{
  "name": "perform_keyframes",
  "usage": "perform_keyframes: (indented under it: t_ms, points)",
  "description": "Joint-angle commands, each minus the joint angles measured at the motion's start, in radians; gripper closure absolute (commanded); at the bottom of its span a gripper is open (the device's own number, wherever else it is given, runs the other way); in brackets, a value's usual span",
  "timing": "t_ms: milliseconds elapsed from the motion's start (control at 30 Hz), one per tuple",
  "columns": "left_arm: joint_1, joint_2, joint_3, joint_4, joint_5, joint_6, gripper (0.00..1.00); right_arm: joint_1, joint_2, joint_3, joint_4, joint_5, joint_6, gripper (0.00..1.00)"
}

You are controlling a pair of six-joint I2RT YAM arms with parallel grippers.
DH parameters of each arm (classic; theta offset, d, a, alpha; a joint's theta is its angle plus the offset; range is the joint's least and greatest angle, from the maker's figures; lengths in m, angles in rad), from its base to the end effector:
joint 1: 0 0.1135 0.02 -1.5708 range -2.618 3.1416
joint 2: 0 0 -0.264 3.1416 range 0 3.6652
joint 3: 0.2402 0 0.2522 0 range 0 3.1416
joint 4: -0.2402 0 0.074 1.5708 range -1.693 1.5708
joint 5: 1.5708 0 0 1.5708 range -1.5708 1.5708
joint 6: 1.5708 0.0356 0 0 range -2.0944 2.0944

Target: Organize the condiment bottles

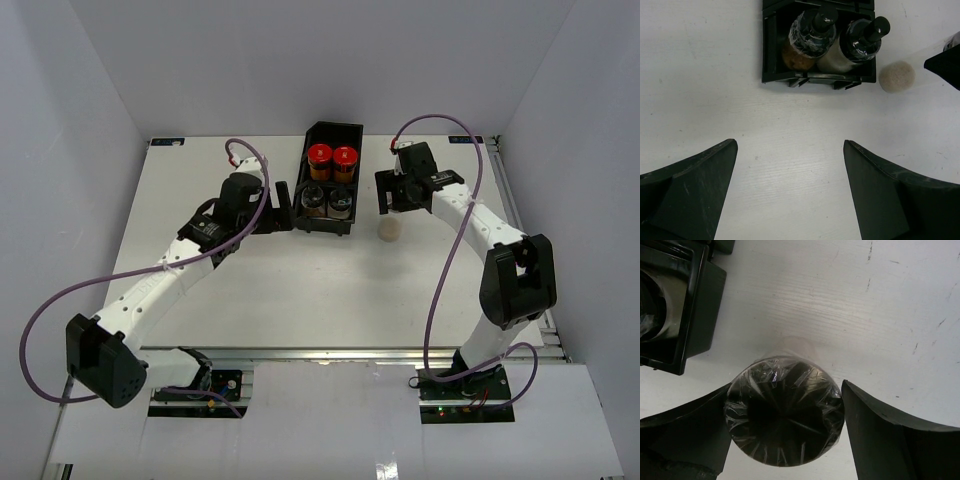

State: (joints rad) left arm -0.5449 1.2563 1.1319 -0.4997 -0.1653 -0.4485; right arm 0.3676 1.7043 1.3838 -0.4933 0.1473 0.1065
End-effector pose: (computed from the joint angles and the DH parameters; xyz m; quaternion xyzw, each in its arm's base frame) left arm 0.2403 -0.1388 0.3299 0.0052 0.8878 -0.1519 0.4344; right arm 0.3579 0.1322 0.2755 -0.0937 0.9224 0.0201 0.3743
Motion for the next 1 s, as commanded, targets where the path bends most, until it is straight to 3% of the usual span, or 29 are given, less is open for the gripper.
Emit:
perform_keyframes:
  t_ms: [0,133,200,333,433,600,833,967]
  points:
    - [0.005,0.005,-0.022,0.038,0.025,-0.019,0.02,0.004,-0.002,0.027,0.067,0.018,-0.024,0.27]
    - [0.007,0.019,-0.015,0.049,0.032,-0.02,0.02,0.004,0.001,0.031,0.08,0.027,-0.038,0.53]
    - [0.005,0.028,-0.015,0.057,0.035,-0.022,0.02,0.004,-0.002,0.037,0.088,0.025,-0.044,0.59]
    - [0.005,0.063,-0.01,0.083,0.046,-0.025,0.03,0.005,-0.014,0.086,0.104,0.04,-0.071,0.82]
    - [0.01,0.111,0.013,0.083,0.036,-0.024,0.04,0.004,-0.024,0.146,0.146,0.064,-0.097,0.92]
    - [0.017,0.156,0.045,0.076,0.036,-0.024,0.05,0.004,0.012,0.329,0.174,0.074,-0.147,0.92]
    - [0.022,0.178,0.034,0.123,0.048,-0.04,0.07,0.004,0.205,0.616,0.191,0.057,-0.19,0.92]
    - [0.022,0.149,-0.003,0.169,0.048,-0.05,0.07,0.003,0.29,0.69,0.317,0.055,-0.232,0.92]
